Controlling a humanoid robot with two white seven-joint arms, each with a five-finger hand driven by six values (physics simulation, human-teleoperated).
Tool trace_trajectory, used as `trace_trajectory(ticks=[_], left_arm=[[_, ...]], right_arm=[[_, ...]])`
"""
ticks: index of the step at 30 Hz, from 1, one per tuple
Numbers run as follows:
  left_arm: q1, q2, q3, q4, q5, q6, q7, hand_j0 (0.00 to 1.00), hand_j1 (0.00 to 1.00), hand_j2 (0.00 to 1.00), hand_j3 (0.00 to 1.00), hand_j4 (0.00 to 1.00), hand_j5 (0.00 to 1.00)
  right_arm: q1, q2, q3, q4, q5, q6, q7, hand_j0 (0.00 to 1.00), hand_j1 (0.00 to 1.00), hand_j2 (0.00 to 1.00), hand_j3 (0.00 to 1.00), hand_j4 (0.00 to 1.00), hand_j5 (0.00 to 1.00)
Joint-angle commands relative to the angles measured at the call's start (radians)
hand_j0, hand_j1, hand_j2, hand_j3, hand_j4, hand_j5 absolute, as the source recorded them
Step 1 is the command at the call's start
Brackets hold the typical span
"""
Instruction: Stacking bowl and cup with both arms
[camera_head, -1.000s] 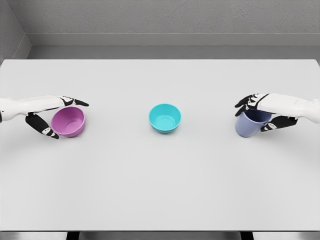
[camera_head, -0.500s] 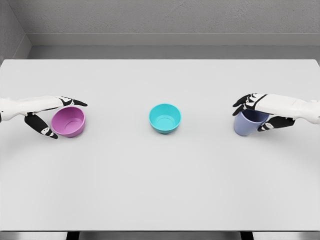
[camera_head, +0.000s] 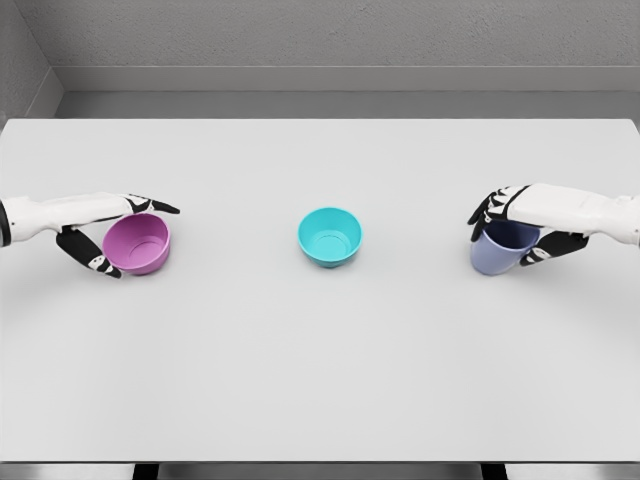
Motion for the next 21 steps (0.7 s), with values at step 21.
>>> trace_trajectory(ticks=[21], left_arm=[[0.002, -0.012, -0.005, 0.010, 0.004, 0.002, -0.001, 1.00, 1.00, 1.00, 1.00, 1.00, 1.00]], right_arm=[[-0.029, -0.008, -0.004, -0.040, -0.009, 0.002, -0.001, 0.55, 0.55, 0.55, 0.55, 0.55, 0.55]])
